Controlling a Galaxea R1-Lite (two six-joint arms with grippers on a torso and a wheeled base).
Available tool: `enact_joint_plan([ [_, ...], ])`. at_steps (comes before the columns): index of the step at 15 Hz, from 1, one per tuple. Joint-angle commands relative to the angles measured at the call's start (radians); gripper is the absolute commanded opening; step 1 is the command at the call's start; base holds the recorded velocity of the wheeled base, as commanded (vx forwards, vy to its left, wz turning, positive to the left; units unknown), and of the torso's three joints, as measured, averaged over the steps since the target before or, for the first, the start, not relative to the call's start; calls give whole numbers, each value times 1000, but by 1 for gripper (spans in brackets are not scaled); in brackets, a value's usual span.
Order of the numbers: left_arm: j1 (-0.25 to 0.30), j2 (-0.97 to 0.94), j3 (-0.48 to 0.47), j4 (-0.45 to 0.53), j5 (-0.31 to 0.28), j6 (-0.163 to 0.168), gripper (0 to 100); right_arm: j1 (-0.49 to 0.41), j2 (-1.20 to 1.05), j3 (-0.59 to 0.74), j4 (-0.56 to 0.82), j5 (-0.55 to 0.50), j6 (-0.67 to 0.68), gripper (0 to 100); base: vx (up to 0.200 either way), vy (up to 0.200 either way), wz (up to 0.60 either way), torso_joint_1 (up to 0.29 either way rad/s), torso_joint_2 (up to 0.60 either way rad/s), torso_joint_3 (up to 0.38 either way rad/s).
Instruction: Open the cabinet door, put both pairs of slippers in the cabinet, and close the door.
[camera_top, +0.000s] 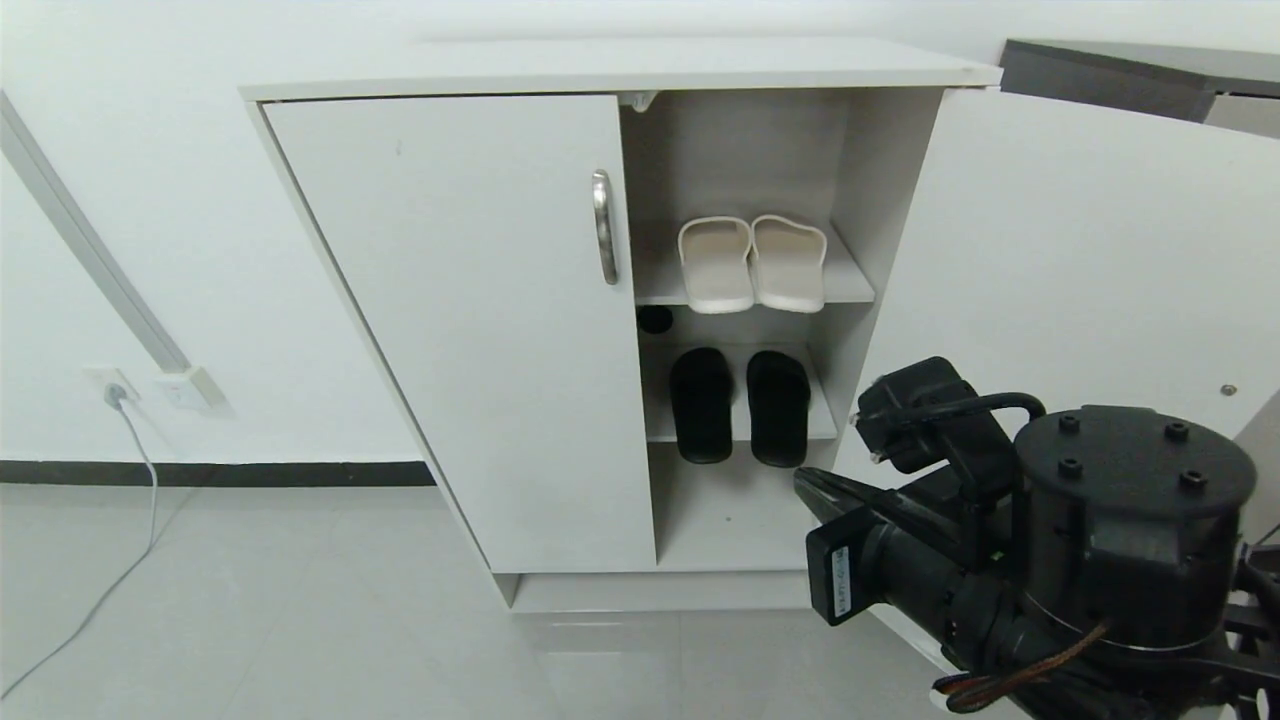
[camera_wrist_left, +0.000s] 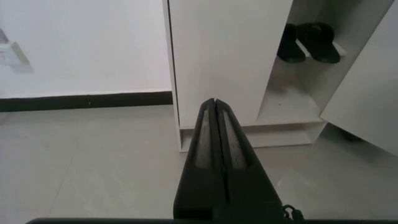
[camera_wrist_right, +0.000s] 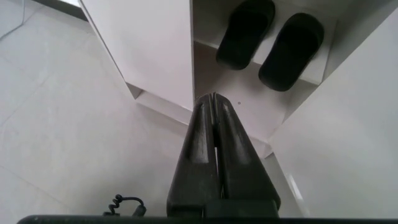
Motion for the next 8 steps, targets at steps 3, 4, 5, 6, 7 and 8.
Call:
enact_joint_plan([
  [3,0,1,0,-2,0,0,0,-2,5,-1,1,0,-1,0,0,0,0,48,-383,-372],
  [4,0,1,0,-2,0,0,0,-2,5,1,1,0,-1,0,0,0,0,27,-554,-364],
  [5,2,1,0,-2,0,0,0,-2,4,2,1,0,-1,0,0,0,0,41,-515,-354],
  [6,0,1,0,-2,0,0,0,-2,5,2,1,0,0,0,0,0,0,115,-461,-344],
  [7,0,1,0,-2,0,0,0,-2,4,2,1,0,-1,0,0,0,0,115,-466,-349],
  [8,0,1,0,-2,0,0,0,-2,4,2,1,0,-1,0,0,0,0,110,-456,-344],
])
